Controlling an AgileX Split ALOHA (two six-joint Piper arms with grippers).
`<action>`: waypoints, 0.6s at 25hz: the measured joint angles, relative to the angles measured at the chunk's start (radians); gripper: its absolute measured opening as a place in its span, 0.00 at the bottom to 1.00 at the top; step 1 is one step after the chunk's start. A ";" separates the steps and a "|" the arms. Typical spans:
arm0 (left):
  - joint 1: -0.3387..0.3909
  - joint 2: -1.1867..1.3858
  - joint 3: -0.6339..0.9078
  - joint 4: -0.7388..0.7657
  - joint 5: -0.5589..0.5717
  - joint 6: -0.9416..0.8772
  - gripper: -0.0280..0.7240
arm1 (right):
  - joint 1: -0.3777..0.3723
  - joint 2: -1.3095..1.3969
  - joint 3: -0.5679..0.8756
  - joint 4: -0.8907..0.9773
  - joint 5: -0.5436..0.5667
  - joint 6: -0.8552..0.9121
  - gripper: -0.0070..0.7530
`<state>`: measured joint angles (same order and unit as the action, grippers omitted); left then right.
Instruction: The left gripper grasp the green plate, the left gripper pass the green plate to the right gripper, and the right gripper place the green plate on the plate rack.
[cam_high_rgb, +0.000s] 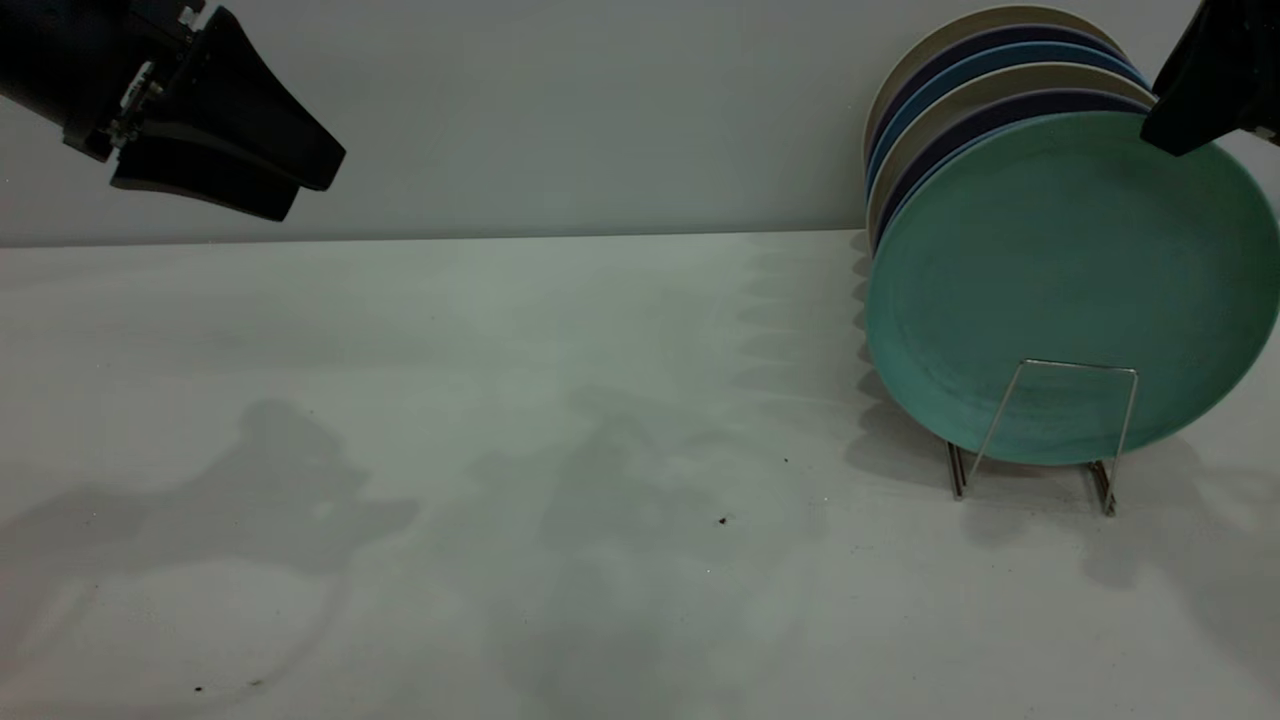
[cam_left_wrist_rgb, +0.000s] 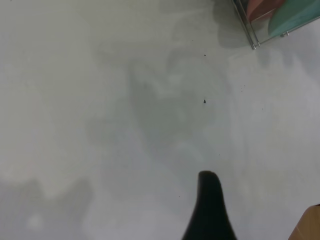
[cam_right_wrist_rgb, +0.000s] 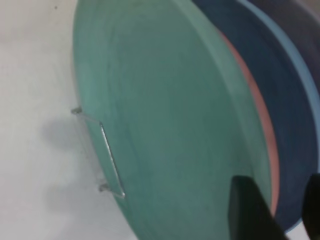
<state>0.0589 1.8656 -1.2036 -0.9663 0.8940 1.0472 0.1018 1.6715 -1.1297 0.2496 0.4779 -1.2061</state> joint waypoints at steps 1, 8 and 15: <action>0.000 0.000 0.000 0.000 0.000 0.000 0.82 | 0.000 -0.005 0.000 0.001 0.011 0.016 0.44; 0.000 -0.004 0.000 -0.002 0.001 -0.002 0.82 | 0.000 -0.158 0.000 0.077 0.268 0.195 0.50; 0.000 -0.152 0.000 0.004 0.061 -0.118 0.82 | 0.000 -0.398 0.000 0.126 0.637 0.476 0.50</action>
<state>0.0589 1.7131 -1.2036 -0.9619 0.9553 0.9294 0.1018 1.2733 -1.1297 0.3760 1.1146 -0.7299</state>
